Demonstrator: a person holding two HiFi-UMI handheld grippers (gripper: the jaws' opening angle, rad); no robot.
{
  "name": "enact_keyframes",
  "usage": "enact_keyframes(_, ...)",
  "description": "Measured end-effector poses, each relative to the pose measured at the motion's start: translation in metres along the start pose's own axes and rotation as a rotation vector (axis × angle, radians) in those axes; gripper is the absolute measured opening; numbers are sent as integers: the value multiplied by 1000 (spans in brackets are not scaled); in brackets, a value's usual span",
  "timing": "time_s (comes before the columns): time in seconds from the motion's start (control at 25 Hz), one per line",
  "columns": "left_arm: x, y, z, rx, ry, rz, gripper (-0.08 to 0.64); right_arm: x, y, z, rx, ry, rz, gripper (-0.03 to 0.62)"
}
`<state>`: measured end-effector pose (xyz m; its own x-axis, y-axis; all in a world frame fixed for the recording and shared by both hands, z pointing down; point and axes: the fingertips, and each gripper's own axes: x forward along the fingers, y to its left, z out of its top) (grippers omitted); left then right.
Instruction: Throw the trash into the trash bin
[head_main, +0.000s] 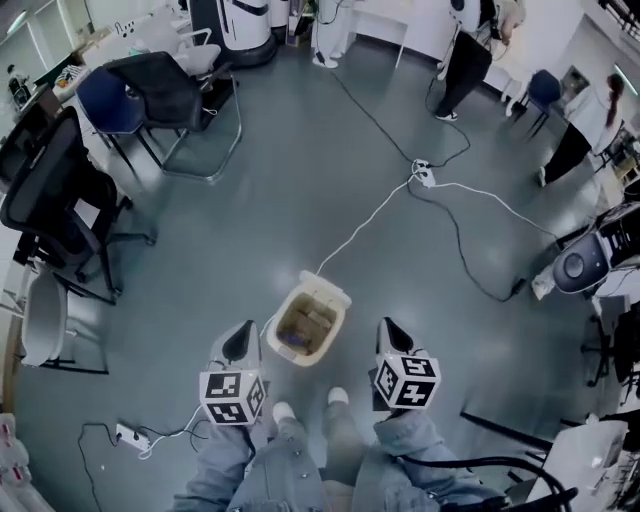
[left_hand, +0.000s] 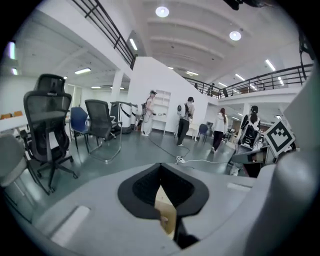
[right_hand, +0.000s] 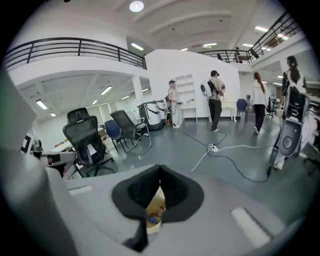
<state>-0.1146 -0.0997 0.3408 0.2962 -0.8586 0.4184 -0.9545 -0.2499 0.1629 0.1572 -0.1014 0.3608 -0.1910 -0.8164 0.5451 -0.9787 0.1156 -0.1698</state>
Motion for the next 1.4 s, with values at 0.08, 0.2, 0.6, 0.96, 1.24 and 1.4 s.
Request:
enact_keyframes(0.08, -22, 12, 28, -4, -59, 53, 9, -21, -2, 26, -8, -43, -8, 3)
enact_keyframes(0.2, -52, 28, 53, -31, -117, 124, 9, -51, -15, 48, -15, -82, -35, 3)
enact_keyframes(0.6, -70, 34, 102, -29, -241, 168, 9, -80, -33, 73, -7, -144, -70, 3)
enact_keyframes(0.96, -65, 19, 105, -19, -238, 150, 9, -91, -52, 77, 1, -149, -112, 3)
enact_keyframes(1.24, -58, 16, 103, -14, -221, 155, 9, -87, -54, 79, -2, -143, -112, 3)
enact_keyframes(1.4, -55, 18, 100, -12, -215, 157, 9, -83, -53, 77, -1, -140, -110, 3)
